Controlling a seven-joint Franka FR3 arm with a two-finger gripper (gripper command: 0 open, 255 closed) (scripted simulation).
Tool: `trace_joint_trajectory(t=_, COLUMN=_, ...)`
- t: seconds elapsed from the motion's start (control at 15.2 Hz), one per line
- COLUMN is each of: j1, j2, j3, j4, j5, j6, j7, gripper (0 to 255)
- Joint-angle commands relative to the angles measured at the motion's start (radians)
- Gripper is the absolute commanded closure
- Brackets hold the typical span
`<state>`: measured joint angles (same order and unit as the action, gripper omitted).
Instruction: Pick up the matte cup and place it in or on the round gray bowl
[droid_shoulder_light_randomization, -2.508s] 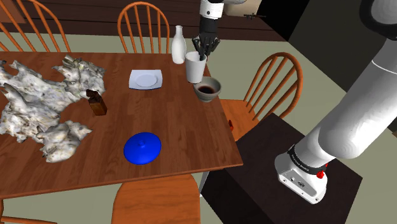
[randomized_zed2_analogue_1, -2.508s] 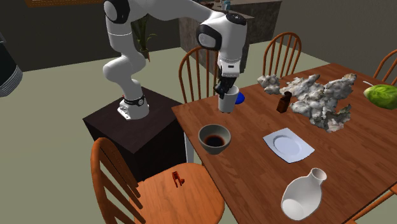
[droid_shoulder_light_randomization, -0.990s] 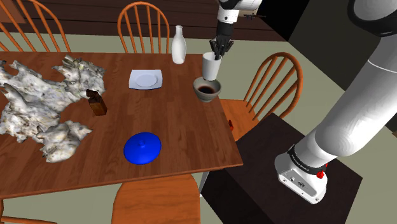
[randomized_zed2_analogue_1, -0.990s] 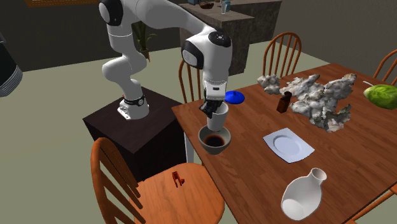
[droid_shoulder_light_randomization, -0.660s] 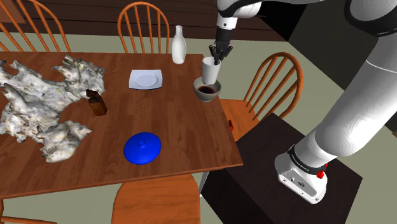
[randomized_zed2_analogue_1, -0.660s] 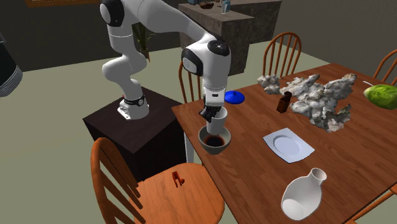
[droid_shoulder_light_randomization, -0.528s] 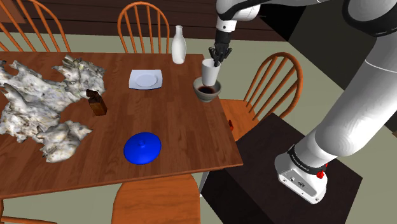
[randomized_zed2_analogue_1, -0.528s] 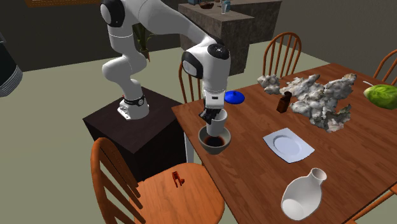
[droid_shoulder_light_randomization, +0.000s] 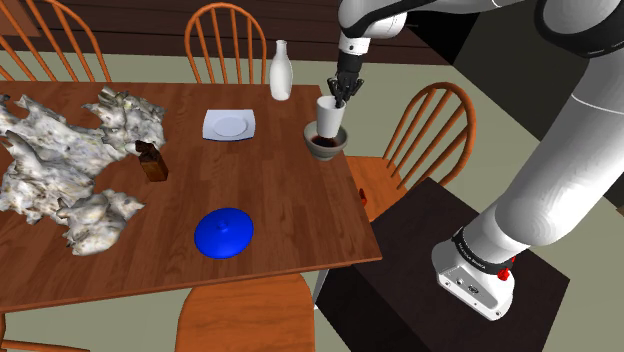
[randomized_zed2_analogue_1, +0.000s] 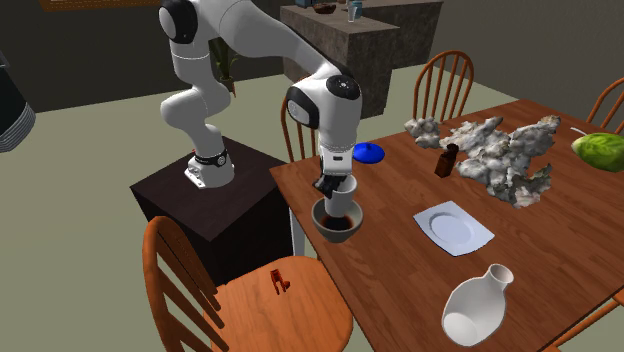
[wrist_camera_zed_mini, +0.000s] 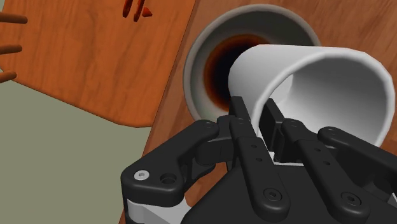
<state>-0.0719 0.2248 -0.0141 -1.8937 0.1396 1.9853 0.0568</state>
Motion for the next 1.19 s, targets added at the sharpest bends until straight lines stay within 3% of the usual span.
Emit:
trace_joint_trajectory(t=0.0, j1=0.0, j2=0.0, j3=0.0, j4=0.0, j5=0.0, j6=0.0, j7=0.0, gripper=255)
trace_joint_trajectory(t=0.07, j1=0.0, j2=0.0, j3=0.0, j4=0.0, j5=0.0, j6=0.0, j7=0.0, gripper=0)
trace_joint_trajectory(t=0.4, j1=0.0, j2=0.0, j3=0.0, j4=0.0, j5=0.0, j6=0.0, j7=0.0, gripper=0)
trace_joint_trajectory(t=0.66, j1=-0.008, j2=-0.023, j3=-0.006, j4=0.099, j5=-0.007, j6=-0.122, j7=0.005, gripper=0)
trace_joint_trajectory(t=1.12, j1=-0.008, j2=-0.023, j3=-0.006, j4=0.099, j5=-0.007, j6=-0.122, j7=0.005, gripper=0)
